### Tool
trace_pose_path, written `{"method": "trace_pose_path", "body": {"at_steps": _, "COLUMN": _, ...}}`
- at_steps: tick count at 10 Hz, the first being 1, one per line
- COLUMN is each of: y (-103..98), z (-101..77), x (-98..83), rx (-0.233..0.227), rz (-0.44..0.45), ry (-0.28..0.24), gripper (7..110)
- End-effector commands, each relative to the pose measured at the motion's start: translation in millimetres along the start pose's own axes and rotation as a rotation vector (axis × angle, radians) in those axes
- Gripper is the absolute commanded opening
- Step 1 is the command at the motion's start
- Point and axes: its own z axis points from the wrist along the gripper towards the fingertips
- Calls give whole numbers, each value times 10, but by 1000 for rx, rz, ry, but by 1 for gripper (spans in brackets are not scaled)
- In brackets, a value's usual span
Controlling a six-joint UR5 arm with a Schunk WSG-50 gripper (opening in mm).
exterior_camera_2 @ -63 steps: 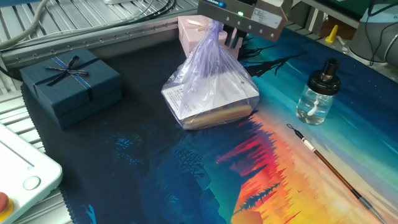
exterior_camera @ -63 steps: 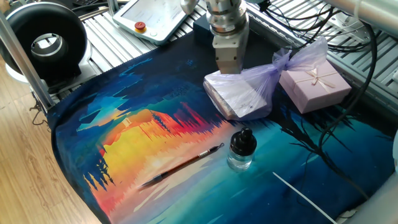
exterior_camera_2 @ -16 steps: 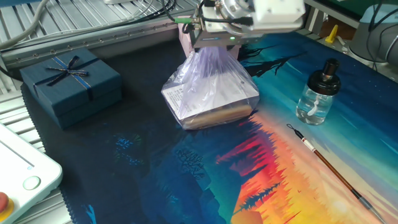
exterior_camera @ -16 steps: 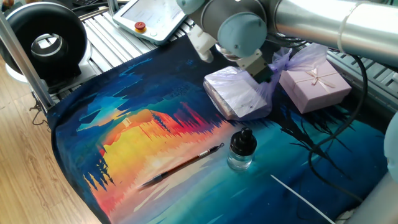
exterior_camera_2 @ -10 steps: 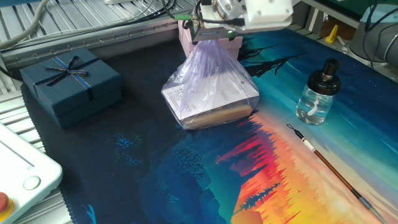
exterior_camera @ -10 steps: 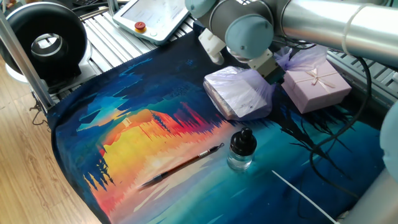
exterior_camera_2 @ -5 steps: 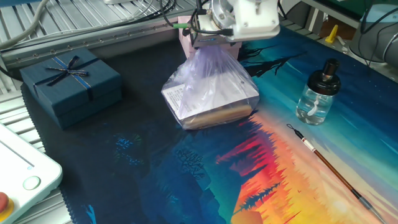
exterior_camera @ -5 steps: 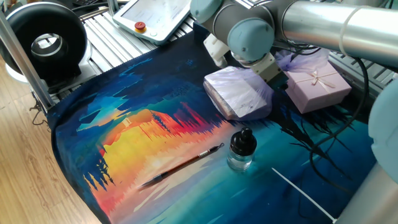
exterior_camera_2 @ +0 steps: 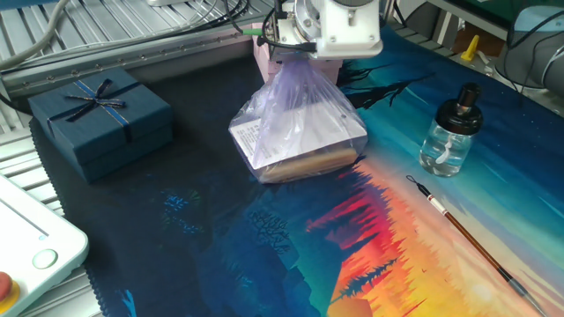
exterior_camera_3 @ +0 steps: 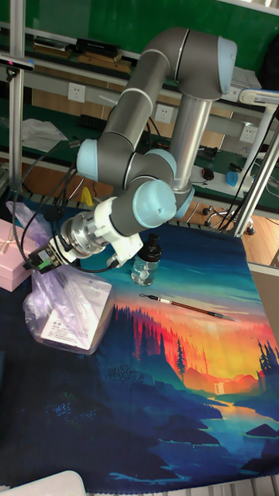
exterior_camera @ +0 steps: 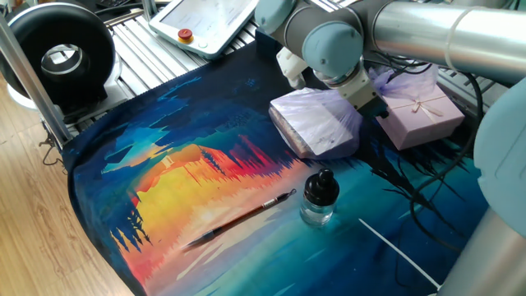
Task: Pick up a bag of things
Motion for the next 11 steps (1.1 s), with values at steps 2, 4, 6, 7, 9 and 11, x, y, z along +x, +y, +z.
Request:
{"method": "trace_pose_path", "body": {"at_steps": 2, "y": 117, "z": 35, "x": -12, "rx": -55, "rz": 60, "ry": -9, "gripper": 66}}
{"method": "trace_pose_path", "body": {"at_steps": 4, "y": 177, "z": 31, "x": -38, "rx": -78, "rz": 66, "ry": -16, "gripper": 66}}
{"method": "trace_pose_path", "body": {"at_steps": 6, "y": 286, "z": -12, "x": -97, "rx": -121, "rz": 87, "ry": -38, "gripper": 7}}
{"method": "trace_pose_path", "body": {"at_steps": 7, "y": 314, "z": -25, "x": -84, "rx": -131, "rz": 97, "ry": -32, "gripper": 7}}
{"method": "trace_pose_path", "body": {"at_steps": 9, "y": 272, "z": -21, "x": -18, "rx": -113, "rz": 122, "ry": -6, "gripper": 7}}
{"method": "trace_pose_path", "body": {"at_steps": 11, "y": 231, "z": -27, "x": -45, "rx": -102, "rz": 151, "ry": -21, "gripper": 7}}
